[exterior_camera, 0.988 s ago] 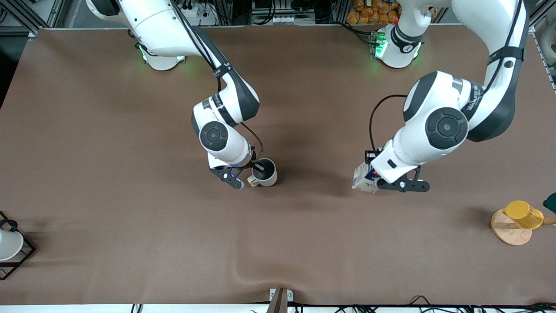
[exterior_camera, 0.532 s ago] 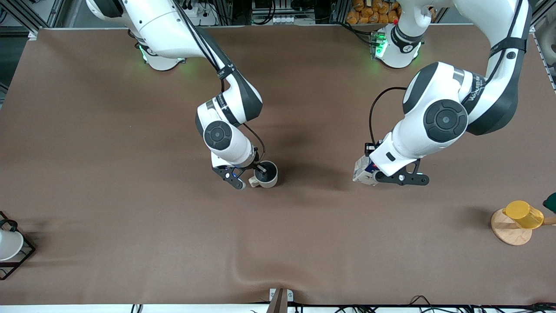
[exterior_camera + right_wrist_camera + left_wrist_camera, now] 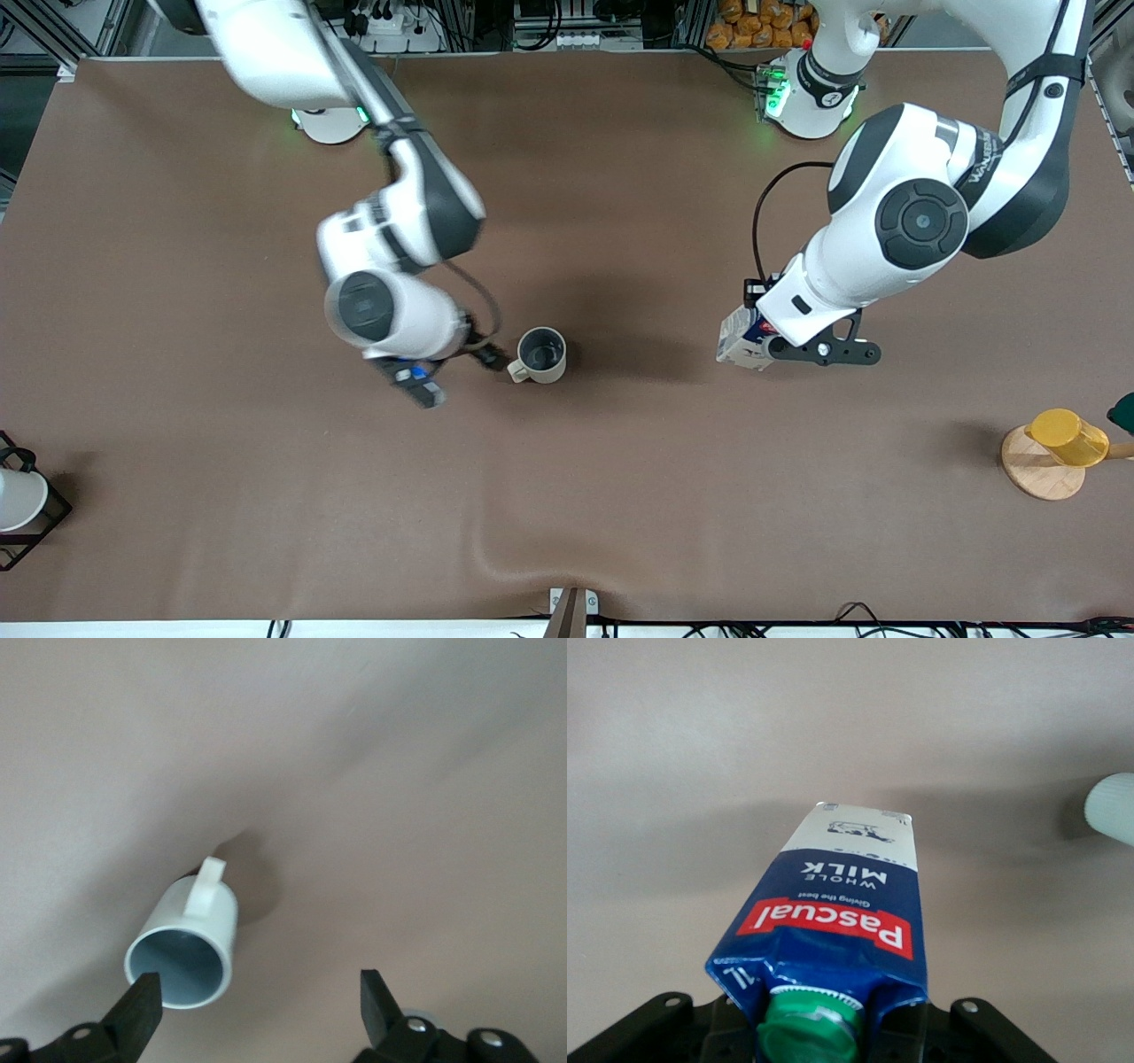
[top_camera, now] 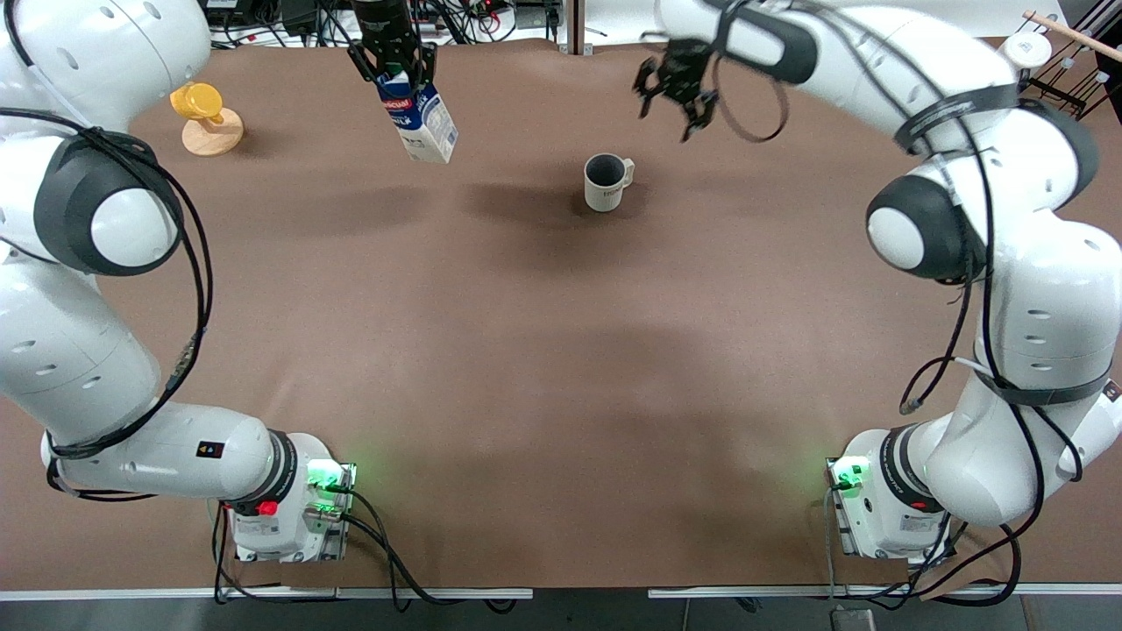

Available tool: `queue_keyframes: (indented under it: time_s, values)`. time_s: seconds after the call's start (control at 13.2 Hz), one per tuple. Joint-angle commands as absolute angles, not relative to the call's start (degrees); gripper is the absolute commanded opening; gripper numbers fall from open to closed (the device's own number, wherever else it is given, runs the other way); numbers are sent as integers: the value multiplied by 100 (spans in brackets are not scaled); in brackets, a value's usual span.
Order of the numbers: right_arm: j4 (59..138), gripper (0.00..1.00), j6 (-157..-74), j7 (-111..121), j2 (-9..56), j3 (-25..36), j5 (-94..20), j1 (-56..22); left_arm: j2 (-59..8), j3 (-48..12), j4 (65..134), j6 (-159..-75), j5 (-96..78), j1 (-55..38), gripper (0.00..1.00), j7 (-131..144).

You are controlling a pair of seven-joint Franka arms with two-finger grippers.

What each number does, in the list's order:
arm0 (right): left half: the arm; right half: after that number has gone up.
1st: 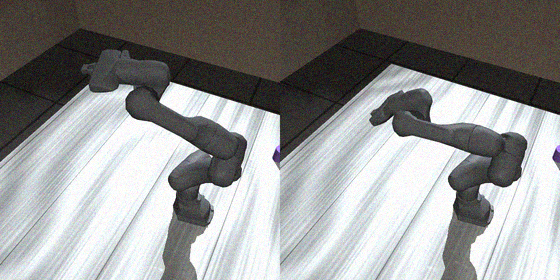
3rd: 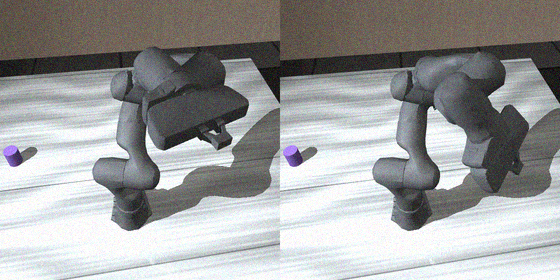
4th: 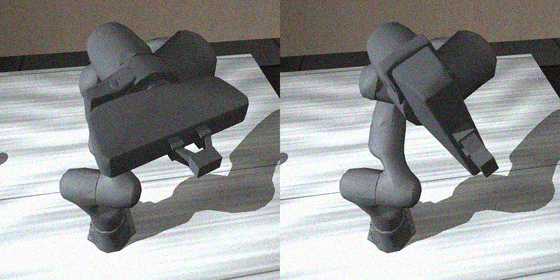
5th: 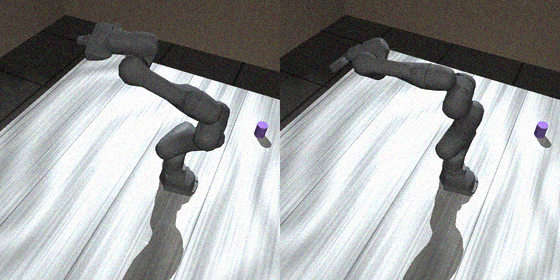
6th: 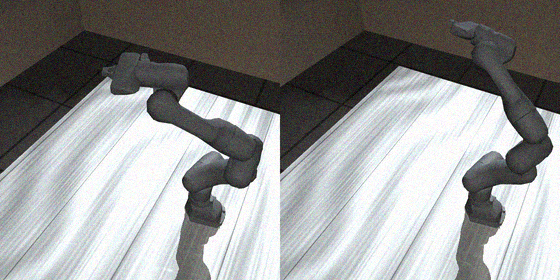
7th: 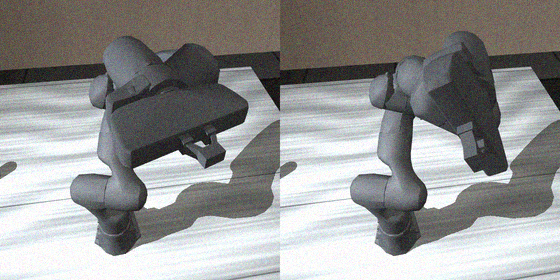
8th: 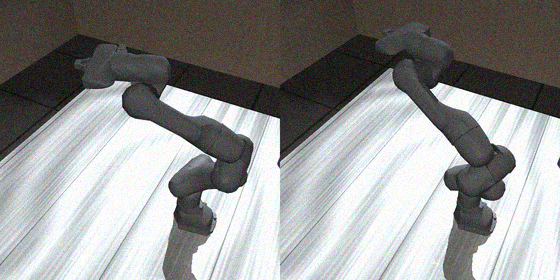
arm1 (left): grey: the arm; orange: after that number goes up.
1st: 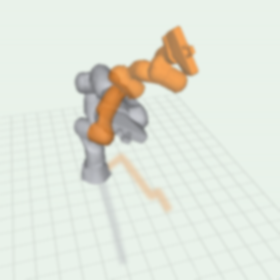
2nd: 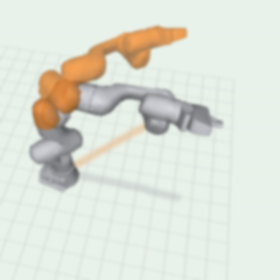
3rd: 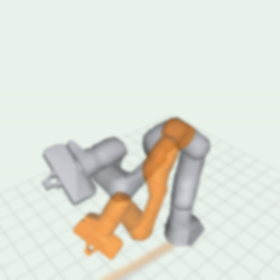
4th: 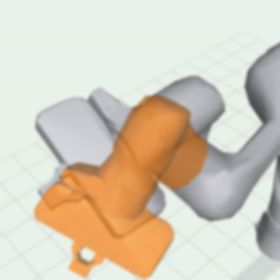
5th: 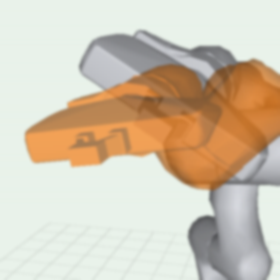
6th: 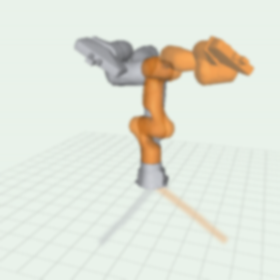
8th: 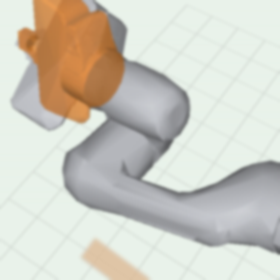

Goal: Place milk next to cup
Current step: 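Set the mug down mid-table and withdraw the right gripper, then carry the carton beside the mug and lower it with the left gripper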

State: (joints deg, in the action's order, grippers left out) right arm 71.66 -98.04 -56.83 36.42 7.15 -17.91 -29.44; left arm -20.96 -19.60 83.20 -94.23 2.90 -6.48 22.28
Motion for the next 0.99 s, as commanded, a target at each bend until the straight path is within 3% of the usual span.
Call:
queue_keyframes:
  time_s: [0.0,0.23,0.61,0.91]
  values:
    - [7145,100,-9361,-4637,3280,703,-1453,-2436,-1978,-2240,8358,-9343,185,-624,0,2662]
    - [7163,100,-8947,-3204,3059,721,-686,-1787,-1942,-2417,8358,-9343,185,-624,0,2883]
    - [7172,100,-8895,-488,2962,721,-729,-390,-1846,-2707,8315,-9334,124,-607,0,3269]
    - [7259,100,-8325,290,2463,729,-668,306,-1591,-2803,8297,-9343,-245,-650,0,3541]
